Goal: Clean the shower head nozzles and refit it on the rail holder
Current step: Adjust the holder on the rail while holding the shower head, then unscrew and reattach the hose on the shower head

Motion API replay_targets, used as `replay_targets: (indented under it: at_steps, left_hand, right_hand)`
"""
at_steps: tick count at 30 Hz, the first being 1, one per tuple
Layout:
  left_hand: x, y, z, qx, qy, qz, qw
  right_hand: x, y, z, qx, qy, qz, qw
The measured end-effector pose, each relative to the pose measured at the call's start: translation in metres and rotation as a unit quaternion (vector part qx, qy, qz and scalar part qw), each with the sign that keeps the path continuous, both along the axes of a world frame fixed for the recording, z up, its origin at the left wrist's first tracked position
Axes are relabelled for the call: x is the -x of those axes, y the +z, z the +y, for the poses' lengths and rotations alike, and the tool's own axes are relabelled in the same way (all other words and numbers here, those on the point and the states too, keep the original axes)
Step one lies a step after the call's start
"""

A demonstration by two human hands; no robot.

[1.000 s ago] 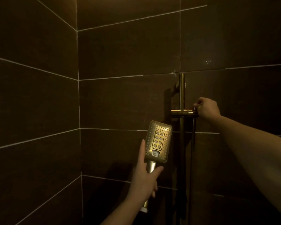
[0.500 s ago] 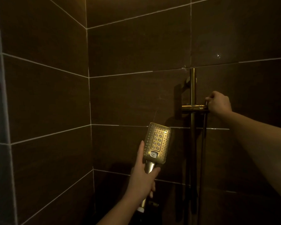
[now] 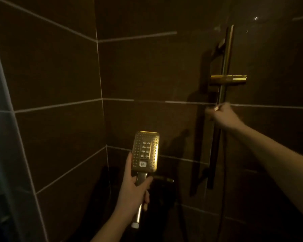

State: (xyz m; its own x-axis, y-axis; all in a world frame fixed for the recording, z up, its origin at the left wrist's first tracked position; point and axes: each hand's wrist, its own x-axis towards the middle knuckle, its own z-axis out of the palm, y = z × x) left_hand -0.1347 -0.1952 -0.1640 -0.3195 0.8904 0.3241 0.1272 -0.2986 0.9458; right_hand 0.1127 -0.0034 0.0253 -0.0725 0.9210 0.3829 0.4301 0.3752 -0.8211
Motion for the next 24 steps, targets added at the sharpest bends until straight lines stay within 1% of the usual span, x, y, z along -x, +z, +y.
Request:
replay_targets:
  at_steps: [1,3,5,8,10,12,18,22,24]
  left_hand:
    - [0.005,-0.015,-0.002,0.012,0.002,-0.012,1.0]
    - [0.017,-0.043,-0.006,0.039,0.005,-0.03,0.999]
    - [0.03,-0.071,-0.006,0.063,0.01,-0.053,0.997]
    - [0.051,-0.11,-0.004,0.097,0.022,-0.076,0.992]
    - [0.065,-0.136,0.0,0.104,0.031,-0.098,0.989]
    - [0.076,-0.163,0.003,0.118,0.037,-0.114,0.986]
    - [0.093,-0.23,0.018,0.147,0.055,-0.144,0.977]
    - [0.095,-0.264,0.029,0.167,0.057,-0.156,0.972]
    - [0.096,-0.276,0.032,0.175,0.056,-0.166,0.969]
  right_hand:
    - [0.017,-0.031,0.004,0.051,0.038,-0.066,0.996]
    - [0.047,-0.098,0.008,0.123,0.103,-0.17,0.972]
    - [0.073,-0.163,0.005,0.184,0.151,-0.217,0.947]
    - [0.104,-0.25,0.007,0.223,0.206,-0.239,0.922]
    - [0.119,-0.297,0.019,0.22,0.204,-0.251,0.92]
    - [0.13,-0.34,0.036,0.209,0.197,-0.285,0.915]
    - [0.158,-0.415,0.073,0.241,0.175,-0.285,0.911]
    - [0.177,-0.45,0.097,0.264,0.169,-0.251,0.916]
    - [0.184,-0.462,0.102,0.256,0.167,-0.26,0.916]
